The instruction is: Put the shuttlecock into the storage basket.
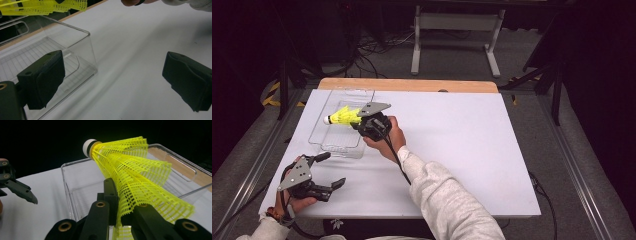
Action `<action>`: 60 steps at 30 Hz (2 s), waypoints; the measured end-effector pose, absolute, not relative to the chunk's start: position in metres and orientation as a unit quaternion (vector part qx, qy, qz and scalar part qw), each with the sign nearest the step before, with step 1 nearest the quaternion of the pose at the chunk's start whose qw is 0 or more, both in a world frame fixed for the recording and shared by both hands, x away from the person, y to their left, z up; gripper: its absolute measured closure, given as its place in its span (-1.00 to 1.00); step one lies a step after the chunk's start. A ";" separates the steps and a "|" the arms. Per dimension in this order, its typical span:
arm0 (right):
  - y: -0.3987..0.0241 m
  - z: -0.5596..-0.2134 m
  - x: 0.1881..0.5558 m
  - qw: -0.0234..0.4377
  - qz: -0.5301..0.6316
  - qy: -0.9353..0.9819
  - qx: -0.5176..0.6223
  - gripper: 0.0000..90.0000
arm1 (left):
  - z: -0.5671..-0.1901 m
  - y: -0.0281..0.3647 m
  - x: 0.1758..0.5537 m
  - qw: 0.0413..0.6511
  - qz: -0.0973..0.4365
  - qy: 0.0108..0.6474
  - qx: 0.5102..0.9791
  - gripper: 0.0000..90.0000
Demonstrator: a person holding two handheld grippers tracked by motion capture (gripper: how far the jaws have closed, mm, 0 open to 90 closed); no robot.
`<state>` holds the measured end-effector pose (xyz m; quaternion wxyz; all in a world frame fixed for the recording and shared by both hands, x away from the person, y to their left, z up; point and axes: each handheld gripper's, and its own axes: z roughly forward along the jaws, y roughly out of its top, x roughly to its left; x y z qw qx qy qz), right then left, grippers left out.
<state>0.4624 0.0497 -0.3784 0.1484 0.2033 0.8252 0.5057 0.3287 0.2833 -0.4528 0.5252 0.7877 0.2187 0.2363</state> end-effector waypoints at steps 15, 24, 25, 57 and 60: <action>0.074 -0.381 0.462 0.133 0.513 0.827 0.190 0.94 | -0.454 0.290 0.321 0.521 0.241 0.230 0.785 -0.88; 0.086 -0.384 0.463 0.125 0.511 0.831 0.183 0.94 | -0.454 0.291 0.320 0.522 0.243 0.230 0.784 -0.88; 0.087 -0.385 0.463 0.125 0.510 0.831 0.183 0.94 | -0.454 0.291 0.320 0.522 0.243 0.230 0.785 -0.88; 0.085 -0.415 0.467 0.105 0.473 0.855 0.187 0.93 | -0.455 0.288 0.322 0.518 0.236 0.226 0.790 -0.88; 0.087 -0.417 0.467 0.104 0.469 0.857 0.185 0.93 | -0.455 0.289 0.322 0.518 0.236 0.227 0.790 -0.88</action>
